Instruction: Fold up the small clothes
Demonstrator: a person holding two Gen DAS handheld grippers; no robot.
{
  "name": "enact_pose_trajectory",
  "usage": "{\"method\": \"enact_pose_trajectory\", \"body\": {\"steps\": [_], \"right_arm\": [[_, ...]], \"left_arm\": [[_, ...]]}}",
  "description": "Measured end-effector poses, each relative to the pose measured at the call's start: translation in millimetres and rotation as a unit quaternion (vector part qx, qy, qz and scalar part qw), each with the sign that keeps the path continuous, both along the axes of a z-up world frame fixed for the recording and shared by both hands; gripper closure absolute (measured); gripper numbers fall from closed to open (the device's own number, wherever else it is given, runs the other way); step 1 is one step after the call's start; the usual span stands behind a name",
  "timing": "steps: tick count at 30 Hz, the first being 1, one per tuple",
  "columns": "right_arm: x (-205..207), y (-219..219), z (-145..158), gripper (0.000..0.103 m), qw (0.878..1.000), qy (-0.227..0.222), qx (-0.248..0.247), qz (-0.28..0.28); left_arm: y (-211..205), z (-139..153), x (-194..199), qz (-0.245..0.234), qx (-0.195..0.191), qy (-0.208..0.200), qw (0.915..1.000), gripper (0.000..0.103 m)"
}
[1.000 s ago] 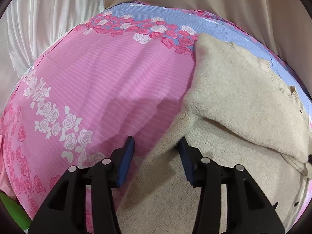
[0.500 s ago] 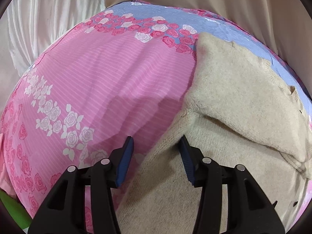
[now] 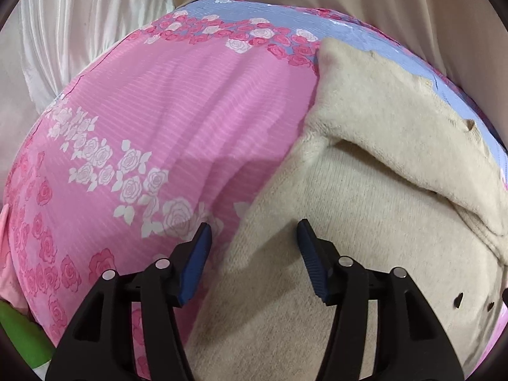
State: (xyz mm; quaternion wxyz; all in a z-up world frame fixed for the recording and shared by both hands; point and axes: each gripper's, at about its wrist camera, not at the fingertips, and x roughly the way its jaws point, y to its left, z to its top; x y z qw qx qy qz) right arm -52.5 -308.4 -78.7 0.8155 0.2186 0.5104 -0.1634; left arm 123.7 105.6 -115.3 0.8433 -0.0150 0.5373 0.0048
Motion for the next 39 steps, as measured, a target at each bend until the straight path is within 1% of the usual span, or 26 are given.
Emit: {"method": "enact_pose_trajectory", "body": {"steps": [3,6,8,10,12,14,15,17,18,20,21,22,24,25,26,28,30,32,33,34,36,39], "right_arm": [[13.9,3.7,11.5,0.055,1.000,-0.023,-0.001,0.014],[47.0,3.0,15.7,0.055,0.999,-0.034,0.019,0.035],[73.1,-4.6,10.4,0.054,0.999,-0.031,0.026,0.023],[90.2,-11.9,5.8,0.051,0.999,-0.027,0.023,0.006],[105.4,-20.3,-3.2,0.047,0.999,-0.022,0.024,-0.012],[114.4,-28.1,-14.8,0.047,0.999,-0.009,0.025,-0.028],[116.6,-31.0,-19.6,0.051,0.999,-0.007,0.035,-0.032],[118.0,-31.3,-12.5,0.095,0.998,-0.025,0.044,-0.024],[116.8,-30.0,-3.4,0.096,0.998,-0.034,0.040,-0.022],[110.3,-26.2,20.5,0.096,0.998,-0.067,0.015,-0.014],[108.5,-25.8,26.2,0.096,0.997,-0.072,0.005,-0.010],[109.3,-27.0,26.1,0.096,0.998,-0.066,-0.003,-0.005],[115.3,-32.1,5.9,0.093,1.000,-0.024,-0.012,0.001],[115.7,-34.0,-6.1,0.091,1.000,-0.001,-0.009,0.001],[111.6,-36.7,-13.9,0.087,1.000,0.003,0.003,-0.004],[97.3,-37.3,-3.5,0.085,0.999,-0.024,0.012,-0.018],[83.3,-33.9,8.3,0.083,0.999,-0.039,0.009,-0.017],[65.8,-29.6,16.2,0.077,0.999,-0.045,0.005,-0.012],[56.2,-27.8,17.9,0.071,0.999,-0.044,0.004,-0.010],[46.7,-26.2,18.3,0.069,0.999,-0.042,0.002,-0.008],[27.4,-22.9,16.6,0.067,0.999,-0.031,-0.010,-0.005],[-3.7,-15.3,7.1,0.061,1.000,-0.010,-0.017,0.001]], "left_arm": [[-0.2,0.1,0.3,0.006,-0.001,0.002,1.0000,0.049],[-1.2,0.5,0.4,0.004,0.004,0.001,1.0000,0.049],[-1.4,0.2,-0.5,0.005,0.006,0.001,1.0000,0.049],[-2.0,0.0,-0.9,0.005,0.008,0.002,1.0000,0.048],[-2.9,0.5,-1.4,0.002,0.012,0.001,0.9999,0.048],[-4.3,0.7,-1.2,-0.001,0.017,0.001,0.9999,0.048],[-4.5,0.7,-0.9,-0.002,0.018,0.001,0.9998,0.048],[-5.1,0.6,-0.7,-0.005,0.022,0.000,0.9998,0.048],[-5.3,0.6,-0.4,-0.007,0.023,0.000,0.9997,0.048],[-5.4,0.4,-0.1,-0.009,0.025,0.000,0.9996,0.047],[-5.2,0.2,0.2,-0.010,0.025,0.000,0.9996,0.047],[-4.9,-0.3,0.5,-0.010,0.025,-0.001,0.9996,0.047],[-4.8,-0.4,0.6,-0.007,0.027,-0.002,0.9996,0.043],[-5.1,-0.8,0.9,-0.006,0.029,-0.003,0.9996,0.043],[-5.6,-0.9,1.1,-0.006,0.030,-0.004,0.9995,0.042],[-5.3,-0.3,1.5,-0.008,0.030,-0.003,0.9995,0.042],[-3.9,-0.2,1.0,-0.006,0.027,-0.001,0.9996,0.042],[-3.6,-0.3,0.3,-0.007,0.027,-0.002,0.9996,0.042],[-4.0,-0.2,-0.1,-0.007,0.029,-0.002,0.9996,0.042],[-4.2,0.2,-0.4,-0.006,0.030,-0.002,0.9995,0.042],[-4.2,0.2,-2.1,-0.004,0.028,0.000,0.9996,0.042],[-4.5,-0.2,-5.1,-0.003,0.029,0.000,0.9996,0.042]]}}
